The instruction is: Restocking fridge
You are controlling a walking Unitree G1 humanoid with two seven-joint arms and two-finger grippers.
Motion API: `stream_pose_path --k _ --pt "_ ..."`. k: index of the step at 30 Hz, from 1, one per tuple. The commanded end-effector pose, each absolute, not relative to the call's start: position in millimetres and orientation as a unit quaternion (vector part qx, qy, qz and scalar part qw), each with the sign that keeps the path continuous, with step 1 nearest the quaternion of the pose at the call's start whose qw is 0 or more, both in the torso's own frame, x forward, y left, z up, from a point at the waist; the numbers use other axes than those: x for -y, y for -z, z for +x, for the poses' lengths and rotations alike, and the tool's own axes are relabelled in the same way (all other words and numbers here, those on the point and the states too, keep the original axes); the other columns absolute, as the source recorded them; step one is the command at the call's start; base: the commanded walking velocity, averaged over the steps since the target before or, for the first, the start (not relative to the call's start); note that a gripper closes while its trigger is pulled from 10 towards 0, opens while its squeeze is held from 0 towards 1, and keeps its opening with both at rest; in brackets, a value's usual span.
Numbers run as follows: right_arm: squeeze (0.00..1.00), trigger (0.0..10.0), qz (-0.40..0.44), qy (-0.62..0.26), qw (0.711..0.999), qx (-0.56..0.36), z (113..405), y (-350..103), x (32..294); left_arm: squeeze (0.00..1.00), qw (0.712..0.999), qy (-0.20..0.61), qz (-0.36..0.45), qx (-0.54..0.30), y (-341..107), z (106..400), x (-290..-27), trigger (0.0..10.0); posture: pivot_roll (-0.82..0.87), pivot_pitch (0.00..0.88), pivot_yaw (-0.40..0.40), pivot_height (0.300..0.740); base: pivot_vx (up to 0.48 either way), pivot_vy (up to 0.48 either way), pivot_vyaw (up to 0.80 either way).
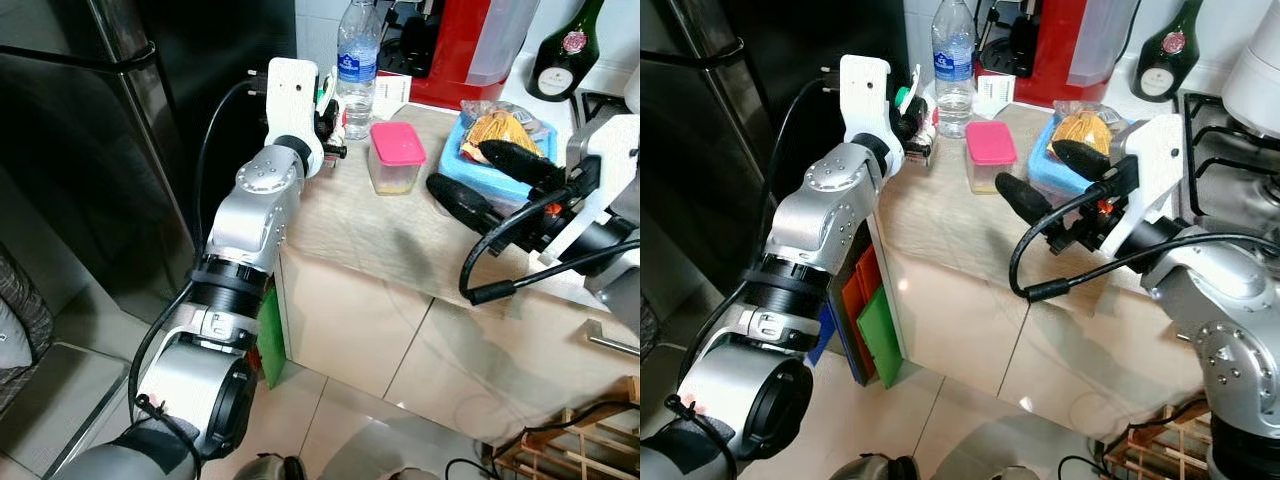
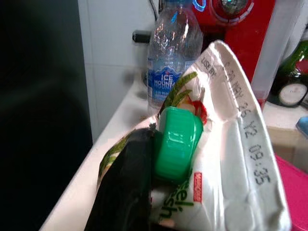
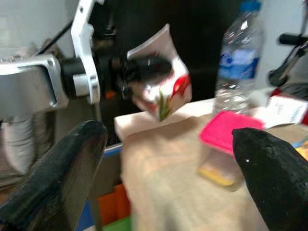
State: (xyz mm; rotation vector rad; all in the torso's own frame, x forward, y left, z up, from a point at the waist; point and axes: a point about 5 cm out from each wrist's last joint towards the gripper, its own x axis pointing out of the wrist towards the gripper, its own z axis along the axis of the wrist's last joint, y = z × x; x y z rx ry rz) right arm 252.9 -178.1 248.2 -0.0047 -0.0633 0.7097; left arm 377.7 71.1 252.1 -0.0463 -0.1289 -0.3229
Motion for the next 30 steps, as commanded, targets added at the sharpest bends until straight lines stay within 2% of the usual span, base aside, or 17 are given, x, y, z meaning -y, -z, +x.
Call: stream_pose_path --k 1,2,3,6,7,9,10,14,16,19,24,30 --pt "0.00 10.0 0.005 -0.358 0.933 0.019 249.5 -244.9 172.5 0.00 0.980 0.179 -0.027 0.084 -258.3 370.8 -75.5 0.0 -0.20 0.011 0.062 0.740 0.000 0.000 0.00" --pt "0.00 10.0 0.011 -0.360 0.933 0.015 248.6 -242.4 170.5 0.00 0.978 0.188 -0.030 0.090 -258.5 365.6 -79.2 1.0 -0.20 0.015 0.063 0.740 0.000 0.000 0.00" --pt "0.00 10.0 0.017 -0.361 0.933 0.011 248.5 -239.5 168.5 0.00 0.976 0.194 -0.031 0.097 -258.1 359.2 -83.7 10.0 -0.20 0.016 0.063 0.740 0.000 0.000 0.00" --pt "0.00 10.0 0.029 -0.327 0.945 0.015 254.8 -234.5 167.3 0.00 0.973 0.192 -0.041 0.119 -258.5 342.5 -93.5 10.0 -0.19 0.020 0.059 0.740 0.000 0.000 0.00" --pt "0.00 10.0 0.061 -0.279 0.958 0.032 262.8 -234.6 170.3 0.00 0.970 0.190 -0.050 0.140 -261.2 331.6 -98.8 10.0 -0.18 0.020 0.051 0.740 0.000 0.000 0.00" --pt "0.00 10.0 0.079 -0.259 0.962 0.040 266.1 -235.3 172.1 0.00 0.969 0.189 -0.053 0.148 -262.7 328.7 -100.5 10.0 -0.18 0.020 0.051 0.740 0.000 0.000 0.00" --pt "0.00 10.0 0.078 -0.208 0.972 0.080 270.6 -240.8 174.4 0.00 0.970 0.176 -0.049 0.164 -263.5 324.5 -106.8 10.0 -0.16 0.026 0.035 0.740 -0.281 0.000 0.00" --pt "0.00 10.0 0.038 -0.111 0.986 0.120 273.8 -239.7 178.0 0.00 0.969 0.175 -0.028 0.169 -258.4 319.9 -108.6 10.0 -0.15 0.027 0.028 0.740 -0.319 0.000 0.00" --pt "0.00 10.0 0.036 -0.099 0.987 0.123 273.2 -238.2 177.4 0.00 0.969 0.179 -0.026 0.169 -256.8 319.0 -107.6 10.0 -0.15 0.027 0.028 0.740 -0.341 0.000 0.00" --pt "0.00 10.0 -0.019 0.007 0.989 0.147 268.6 -229.4 179.0 0.00 0.966 0.204 -0.011 0.158 -249.3 312.3 -101.5 10.0 -0.15 0.019 0.058 0.740 -0.114 0.000 0.00" --pt "0.00 10.0 -0.056 0.049 0.985 0.157 269.1 -220.3 177.1 0.00 0.962 0.222 -0.010 0.159 -248.6 312.3 -97.6 10.0 -0.15 0.017 0.062 0.740 0.000 0.000 0.00" --pt "0.00 10.0 -0.069 0.055 0.987 0.137 275.1 -202.1 173.1 0.00 0.960 0.233 -0.007 0.154 -241.4 314.5 -92.6 10.0 -0.17 0.020 0.066 0.740 0.000 0.000 0.00"
